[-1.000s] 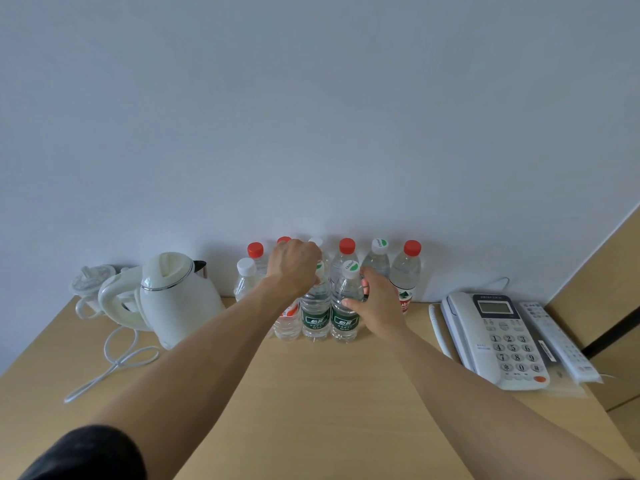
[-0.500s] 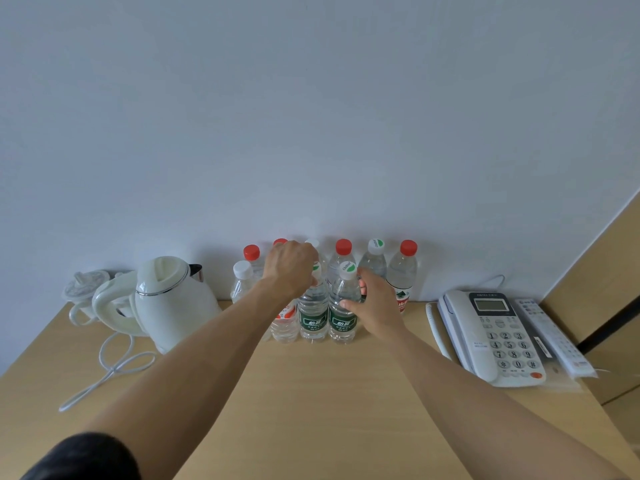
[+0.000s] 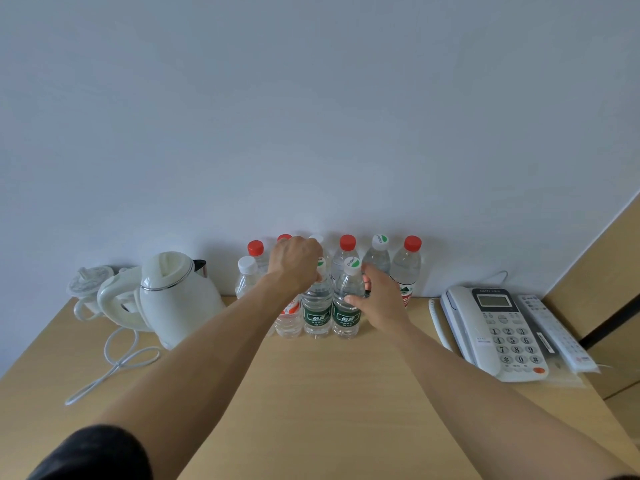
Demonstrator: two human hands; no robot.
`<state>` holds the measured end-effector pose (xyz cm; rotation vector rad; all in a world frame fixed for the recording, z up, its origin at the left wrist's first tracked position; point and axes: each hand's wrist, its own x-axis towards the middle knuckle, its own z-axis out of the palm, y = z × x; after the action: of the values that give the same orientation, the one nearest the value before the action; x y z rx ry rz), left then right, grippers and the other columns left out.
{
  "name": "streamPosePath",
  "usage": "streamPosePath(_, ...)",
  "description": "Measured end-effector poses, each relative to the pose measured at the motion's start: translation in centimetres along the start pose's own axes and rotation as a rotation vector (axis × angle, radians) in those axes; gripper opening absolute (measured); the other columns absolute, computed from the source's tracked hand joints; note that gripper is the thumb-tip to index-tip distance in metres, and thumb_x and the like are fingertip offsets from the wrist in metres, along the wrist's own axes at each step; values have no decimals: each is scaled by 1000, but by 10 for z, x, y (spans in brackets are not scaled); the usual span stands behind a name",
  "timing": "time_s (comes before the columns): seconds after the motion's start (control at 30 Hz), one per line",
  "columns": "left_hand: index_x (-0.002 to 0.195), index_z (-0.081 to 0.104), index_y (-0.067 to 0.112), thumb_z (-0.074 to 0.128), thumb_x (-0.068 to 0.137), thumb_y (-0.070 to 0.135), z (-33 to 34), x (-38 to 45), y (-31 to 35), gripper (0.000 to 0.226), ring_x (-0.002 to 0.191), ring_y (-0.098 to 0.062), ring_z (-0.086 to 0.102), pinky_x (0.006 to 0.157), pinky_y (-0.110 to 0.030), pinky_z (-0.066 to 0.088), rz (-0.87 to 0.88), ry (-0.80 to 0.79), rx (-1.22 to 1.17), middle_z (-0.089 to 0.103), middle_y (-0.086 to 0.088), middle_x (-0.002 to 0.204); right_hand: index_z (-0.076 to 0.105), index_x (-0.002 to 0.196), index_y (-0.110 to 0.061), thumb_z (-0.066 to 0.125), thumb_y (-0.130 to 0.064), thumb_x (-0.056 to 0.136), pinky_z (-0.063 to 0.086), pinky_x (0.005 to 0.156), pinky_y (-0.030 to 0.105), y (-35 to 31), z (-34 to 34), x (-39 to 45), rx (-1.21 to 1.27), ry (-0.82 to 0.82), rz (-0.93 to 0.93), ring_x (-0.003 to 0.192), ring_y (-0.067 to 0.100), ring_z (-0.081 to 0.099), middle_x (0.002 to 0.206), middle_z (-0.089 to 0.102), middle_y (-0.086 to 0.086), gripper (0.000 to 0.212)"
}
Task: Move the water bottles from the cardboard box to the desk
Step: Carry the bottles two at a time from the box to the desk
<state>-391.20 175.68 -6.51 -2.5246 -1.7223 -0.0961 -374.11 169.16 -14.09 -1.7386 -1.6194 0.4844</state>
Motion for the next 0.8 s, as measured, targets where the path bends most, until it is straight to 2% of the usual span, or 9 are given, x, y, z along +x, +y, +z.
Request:
streamPosePath(0.13, 125, 68, 20, 77, 88, 39, -2, 0, -1, 43, 103, -22, 66, 84, -32, 48, 21, 0, 17, 73, -1, 109, 56, 117, -12, 85, -16, 78, 34, 78, 26, -1, 0, 0, -15, -1, 5, 87, 12, 42, 81, 37, -22, 48)
streamPosePath(0.27, 128, 67, 21, 75, 88, 39, -3, 1, -2, 44, 106, -22, 66, 91, -32, 47, 53, 2, 26, 73, 0, 113, 56, 118, -12, 84, -16, 78, 34, 80, 27, -3, -1, -1, -10, -7, 8, 89, 12, 43, 84, 40, -18, 49)
streamPosePath(0.57, 126, 66, 22, 78, 87, 37, -5, -1, -2, 44, 103, -23, 67, 86, -31, 45, 41, -15, 3, 73, -1, 110, 57, 120, -12, 84, -15, 79, 34, 80, 26, -5, -2, -3, -8, -3, 11, 91, 11, 45, 82, 39, -23, 49)
streamPosePath(0.67, 125, 67, 22, 77, 88, 32, -5, -2, -1, 39, 100, -22, 67, 88, -32, 48, 45, -26, 10, 73, -1, 109, 57, 123, -14, 84, -17, 79, 35, 81, 26, -7, -2, -5, -11, 6, 28, 94, 10, 47, 89, 46, -18, 52)
streamPosePath(0.8, 126, 65, 24, 69, 88, 16, -7, -4, -2, 39, 104, -23, 63, 93, -33, 45, 79, -39, 31, 71, 0, 109, 54, 128, -20, 82, -18, 79, 39, 82, 27, -9, -5, -8, -72, -43, 69, 105, 14, 57, 113, 63, -5, 57)
